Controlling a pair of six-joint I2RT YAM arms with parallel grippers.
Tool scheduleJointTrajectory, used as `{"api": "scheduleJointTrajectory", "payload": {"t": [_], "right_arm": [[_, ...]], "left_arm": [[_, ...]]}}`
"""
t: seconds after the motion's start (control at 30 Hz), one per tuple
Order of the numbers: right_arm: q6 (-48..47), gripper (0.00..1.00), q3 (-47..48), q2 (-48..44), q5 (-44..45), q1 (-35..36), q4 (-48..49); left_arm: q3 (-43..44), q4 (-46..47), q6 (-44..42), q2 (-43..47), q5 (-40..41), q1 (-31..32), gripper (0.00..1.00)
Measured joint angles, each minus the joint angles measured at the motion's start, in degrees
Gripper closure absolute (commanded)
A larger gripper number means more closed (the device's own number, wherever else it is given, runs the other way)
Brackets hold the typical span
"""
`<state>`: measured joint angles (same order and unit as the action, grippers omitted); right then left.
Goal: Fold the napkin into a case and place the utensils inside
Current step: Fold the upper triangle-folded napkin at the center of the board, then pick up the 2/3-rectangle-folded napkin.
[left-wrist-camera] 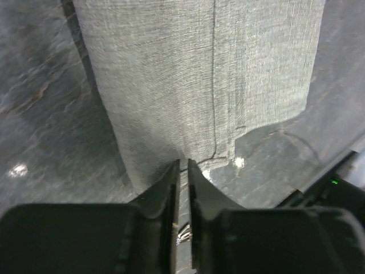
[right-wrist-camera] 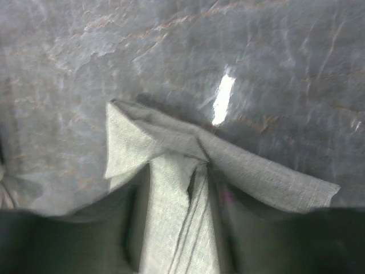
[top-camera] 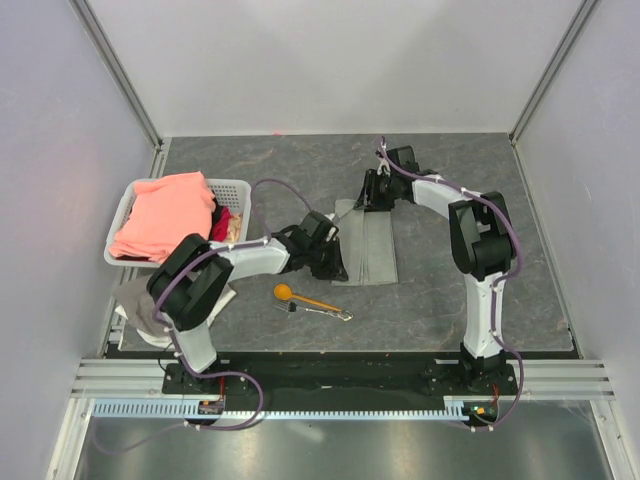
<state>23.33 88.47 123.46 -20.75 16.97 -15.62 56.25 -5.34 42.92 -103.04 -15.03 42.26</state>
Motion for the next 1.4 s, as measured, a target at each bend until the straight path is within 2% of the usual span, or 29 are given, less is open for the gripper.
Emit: {"api": "scheduleJointTrajectory", "payload": {"t": [0.03, 0.1, 0.13, 0.23, 0.37, 0.5, 0.57, 0.7, 0.83, 0.97, 1.13, 1.3, 1.4], "right_arm": [[0.5, 0.29, -0.4, -0.7, -0.2, 0.0, -0.4], [1.6, 0.20, -3.1, -4.0, 0.6, 0.0, -1.3], [2.2, 0.11, -4.9, -6.5, 1.3, 0.0, -2.4], [3.5, 0.02, -11.4, -15.8, 3.7, -0.4, -4.3], [5.0, 0.02, -22.2, -30.4, 7.3, -2.4, -4.8], [6.4, 0.02, -31.3, -37.5, 10.1, -5.6, -5.0], [7.6, 0.02, -36.7, -40.0, 11.5, -7.4, -5.6], [10.5, 0.02, -44.2, -45.5, 13.5, -9.5, -8.1], [13.3, 0.02, -45.6, -50.9, 17.0, -12.9, -10.3], [14.9, 0.02, -45.6, -53.1, 19.4, -19.4, -11.7], [14.2, 0.02, -45.6, -53.0, 18.9, -25.5, -12.9], [11.3, 0.02, -45.6, -50.6, 15.9, -25.9, -12.2], [10.1, 0.02, -45.6, -48.5, 13.7, -25.8, -11.8]], "left_arm": [[0.0, -1.1, -0.7, 1.0, 1.6, 0.9, 0.68], [0.0, -3.3, -1.9, 4.1, 4.7, 3.1, 0.63], [0.1, -4.0, -2.3, 5.9, 6.1, 4.4, 0.57], [0.3, -5.2, -2.9, 10.4, 9.1, 8.1, 0.49], [1.7, -5.6, -2.9, 11.4, 12.5, 13.1, 0.48], [5.4, -6.8, -2.9, 7.8, 16.5, 18.6, 0.46], [8.5, -7.6, -2.9, 4.8, 18.4, 20.9, 0.41], [18.5, -10.3, -2.9, -3.5, 23.1, 23.9, 0.41], [29.5, -14.9, -2.8, -11.8, 29.5, 25.6, 0.48], [36.3, -18.7, -2.8, -17.6, 34.1, 26.1, 0.48], [39.8, -23.0, -2.9, -21.7, 37.7, 26.1, 0.47], [41.8, -24.9, -3.1, -23.8, 39.2, 26.4, 0.48], [42.7, -25.4, -3.4, -24.8, 39.7, 26.6, 0.51]]}}
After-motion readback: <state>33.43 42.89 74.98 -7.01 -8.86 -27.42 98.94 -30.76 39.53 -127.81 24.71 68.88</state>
